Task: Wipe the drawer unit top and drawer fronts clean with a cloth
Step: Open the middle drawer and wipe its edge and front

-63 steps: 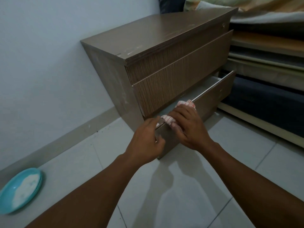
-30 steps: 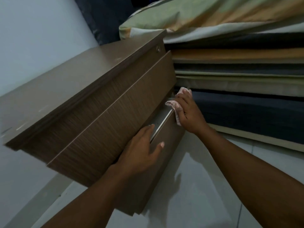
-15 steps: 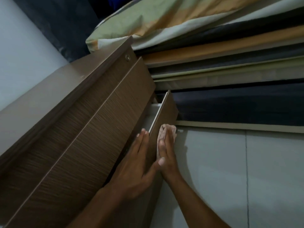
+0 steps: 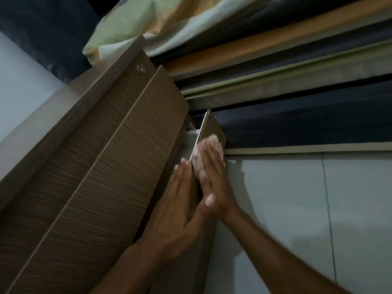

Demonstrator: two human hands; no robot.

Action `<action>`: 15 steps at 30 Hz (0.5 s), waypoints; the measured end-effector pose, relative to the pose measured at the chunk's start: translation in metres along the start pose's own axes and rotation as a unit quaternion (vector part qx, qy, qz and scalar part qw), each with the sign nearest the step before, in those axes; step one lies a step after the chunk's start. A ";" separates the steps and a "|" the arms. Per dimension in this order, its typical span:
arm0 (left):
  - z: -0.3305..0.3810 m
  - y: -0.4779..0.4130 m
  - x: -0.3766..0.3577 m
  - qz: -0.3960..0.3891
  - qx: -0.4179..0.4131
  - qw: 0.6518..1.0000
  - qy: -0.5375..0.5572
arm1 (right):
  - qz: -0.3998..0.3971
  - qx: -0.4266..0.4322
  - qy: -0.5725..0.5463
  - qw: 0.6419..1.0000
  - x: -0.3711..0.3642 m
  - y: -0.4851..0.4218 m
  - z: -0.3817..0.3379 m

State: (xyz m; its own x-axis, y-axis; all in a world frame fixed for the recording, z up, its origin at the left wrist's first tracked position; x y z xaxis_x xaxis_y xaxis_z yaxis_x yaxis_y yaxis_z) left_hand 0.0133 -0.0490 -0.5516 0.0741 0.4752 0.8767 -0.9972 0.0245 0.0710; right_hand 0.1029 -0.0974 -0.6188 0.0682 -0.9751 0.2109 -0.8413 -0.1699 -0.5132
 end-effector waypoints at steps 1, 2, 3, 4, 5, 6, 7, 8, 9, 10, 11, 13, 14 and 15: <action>0.000 0.000 0.000 0.002 0.001 1.000 -0.008 | -0.002 -0.036 -0.007 0.999 0.003 -0.022 0.015; 0.000 -0.001 0.001 0.004 0.002 1.000 -0.015 | -0.002 -0.088 -0.025 0.996 0.005 -0.040 0.034; 0.000 -0.001 0.001 0.006 0.003 1.000 -0.017 | 0.002 -0.145 -0.048 0.988 0.005 -0.052 0.054; 0.001 -0.001 0.002 0.006 0.003 1.000 -0.016 | 0.007 -0.193 -0.074 0.978 0.003 -0.056 0.070; 0.001 -0.001 0.002 0.006 0.003 1.000 -0.012 | 0.014 -0.226 -0.101 0.969 0.001 -0.054 0.081; 0.002 0.000 0.002 0.006 0.002 1.000 -0.008 | 0.021 -0.251 -0.127 0.960 -0.002 -0.047 0.087; 0.003 -0.001 0.002 0.008 0.000 1.000 -0.004 | 0.027 -0.270 -0.145 0.951 -0.005 -0.038 0.089; 0.003 0.000 0.003 0.009 -0.001 1.000 -0.002 | 0.031 -0.286 -0.154 0.945 -0.009 -0.025 0.086; 0.004 0.000 0.003 0.009 -0.002 1.000 -0.002 | 0.033 -0.296 -0.159 0.941 -0.013 -0.011 0.078; 0.003 -0.001 0.003 0.007 -0.002 1.000 -0.004 | 0.035 -0.291 -0.161 0.943 -0.018 0.003 0.067; 0.003 -0.002 0.003 0.006 -0.001 1.000 -0.006 | 0.040 -0.266 -0.156 0.950 -0.020 0.013 0.050; 0.002 -0.002 0.001 0.001 0.000 1.000 -0.007 | 0.053 -0.182 -0.141 0.972 -0.017 0.019 0.016; 0.002 -0.002 0.001 0.001 0.001 1.000 -0.006 | 0.053 -0.151 -0.137 0.978 -0.013 0.011 0.008; 0.002 -0.002 0.001 0.002 0.003 1.000 -0.005 | 0.047 -0.138 -0.125 0.981 -0.008 -0.002 0.009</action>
State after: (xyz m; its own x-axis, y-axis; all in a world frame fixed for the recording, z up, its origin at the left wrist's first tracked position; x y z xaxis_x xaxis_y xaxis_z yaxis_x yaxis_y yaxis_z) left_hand 0.0156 -0.0508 -0.5501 0.0694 0.4670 0.8815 -0.9974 0.0171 0.0695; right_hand 0.1090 -0.0904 -0.6274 0.0832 -0.9950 -0.0547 -0.9610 -0.0656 -0.2686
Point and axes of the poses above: each hand's wrist, its own y-axis away from the middle knuckle, its own x-axis out of the back of the hand, z = x × y, the point moved 10 cm from there along -y, towards the middle knuckle, and after that the axes turned 11 degrees about y, right-handed, at the moved point
